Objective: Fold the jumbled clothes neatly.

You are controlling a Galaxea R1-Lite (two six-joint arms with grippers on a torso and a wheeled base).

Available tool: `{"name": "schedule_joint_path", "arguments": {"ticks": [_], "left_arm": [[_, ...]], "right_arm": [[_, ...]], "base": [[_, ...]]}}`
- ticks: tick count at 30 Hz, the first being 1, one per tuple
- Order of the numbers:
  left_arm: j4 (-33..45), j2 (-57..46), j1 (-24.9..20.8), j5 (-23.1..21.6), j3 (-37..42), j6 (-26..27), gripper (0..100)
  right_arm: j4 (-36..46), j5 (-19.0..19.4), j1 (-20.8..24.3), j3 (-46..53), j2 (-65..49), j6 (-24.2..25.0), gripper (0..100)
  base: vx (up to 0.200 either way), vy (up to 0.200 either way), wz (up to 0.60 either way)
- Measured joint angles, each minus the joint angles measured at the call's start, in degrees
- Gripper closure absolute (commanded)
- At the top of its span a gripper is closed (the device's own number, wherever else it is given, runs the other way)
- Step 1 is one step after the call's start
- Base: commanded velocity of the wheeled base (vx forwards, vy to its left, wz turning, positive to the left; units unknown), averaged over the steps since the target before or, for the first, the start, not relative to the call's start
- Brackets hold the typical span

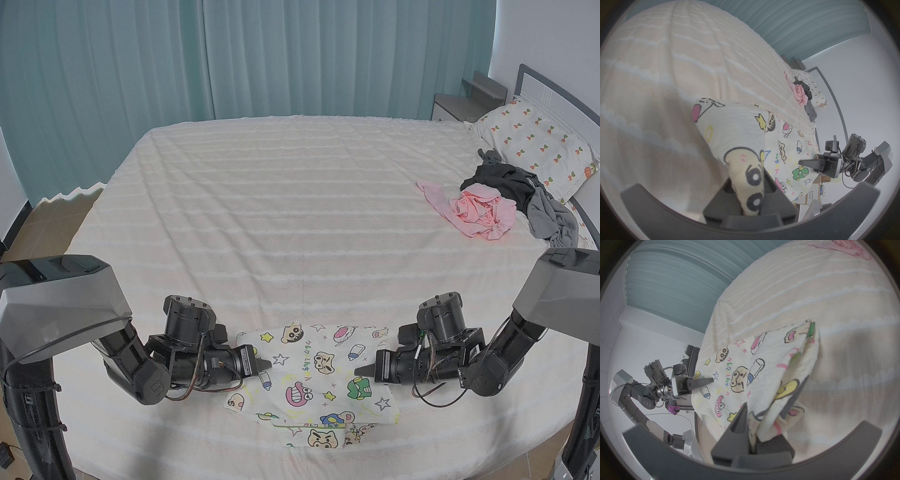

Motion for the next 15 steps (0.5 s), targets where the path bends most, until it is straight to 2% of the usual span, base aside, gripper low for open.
{"name": "schedule_joint_path", "arguments": {"ticks": [9, 15], "left_arm": [[1.7, -5.5, -2.6, 0.3, 2.1, -0.1, 100], [3.9, -8.8, -5.4, 3.0, 1.8, -0.1, 100]], "right_arm": [[0.1, 0.0, 0.2, 2.3, -5.4, 0.1, 100], [0.3, 0.0, 0.1, 3.7, -8.9, 0.1, 100]], "base": [[0.000, -0.200, 0.00], [0.000, -0.200, 0.00]]}}
